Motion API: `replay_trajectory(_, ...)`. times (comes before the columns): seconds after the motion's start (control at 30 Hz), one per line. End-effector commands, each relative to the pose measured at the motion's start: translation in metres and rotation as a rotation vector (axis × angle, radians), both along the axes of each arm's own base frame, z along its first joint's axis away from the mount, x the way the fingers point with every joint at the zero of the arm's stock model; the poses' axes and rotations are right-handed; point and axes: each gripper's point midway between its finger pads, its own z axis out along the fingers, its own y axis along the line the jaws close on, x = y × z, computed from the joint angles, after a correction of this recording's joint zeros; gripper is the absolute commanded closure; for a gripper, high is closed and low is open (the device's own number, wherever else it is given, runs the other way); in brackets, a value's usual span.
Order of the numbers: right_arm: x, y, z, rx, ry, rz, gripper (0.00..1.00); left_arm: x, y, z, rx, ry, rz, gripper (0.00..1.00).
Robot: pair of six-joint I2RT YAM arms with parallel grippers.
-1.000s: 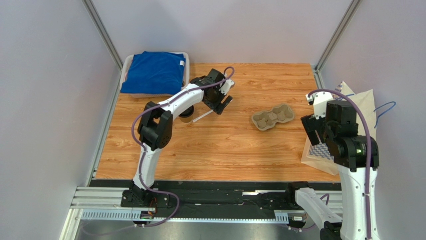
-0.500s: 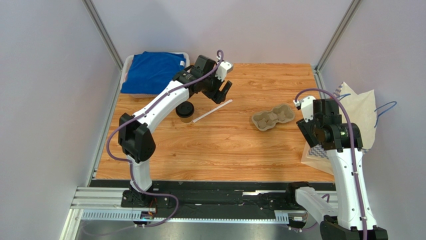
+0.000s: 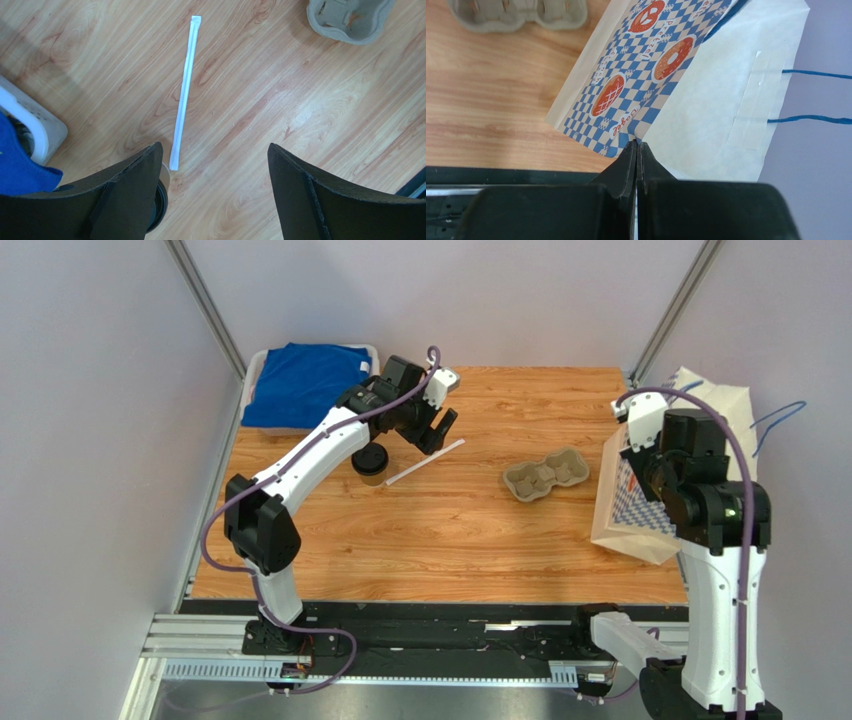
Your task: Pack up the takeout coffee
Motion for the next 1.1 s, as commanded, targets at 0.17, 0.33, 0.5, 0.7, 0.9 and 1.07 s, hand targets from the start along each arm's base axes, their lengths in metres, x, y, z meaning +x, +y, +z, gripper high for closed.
replay_trajectory(0.17, -0.016, 0.035, 0.069, 0.139, -0.181, 0.177, 1.00, 0.001, 0.042, 0.044, -0.053, -0.055, 0.067, 0.12)
replay_trajectory(0.33, -0.014, 0.085, 0.083, 0.298, -0.196, 0.413, 1.00, 0.001, 0.060, 0.069, -0.121, -0.057, 0.106, 0.11)
replay_trajectory(0.5, -0.008, 0.122, 0.084, 0.430, -0.155, 0.552, 1.00, 0.002, 0.085, 0.088, -0.162, -0.057, 0.169, 0.09)
replay_trajectory(0.7, -0.025, 0.173, 0.063, 0.560, -0.004, 0.733, 1.00, -0.002, 0.109, 0.098, -0.184, -0.065, 0.213, 0.09)
replay_trajectory(0.9, -0.045, 0.216, 0.038, 0.514, 0.111, 0.916, 1.00, -0.009, 0.119, 0.098, -0.189, -0.051, 0.235, 0.09)
replay_trajectory(1.07, -0.056, 0.243, 0.003, 0.519, 0.229, 0.964, 1.00, -0.014, 0.125, 0.103, -0.208, -0.046, 0.242, 0.09)
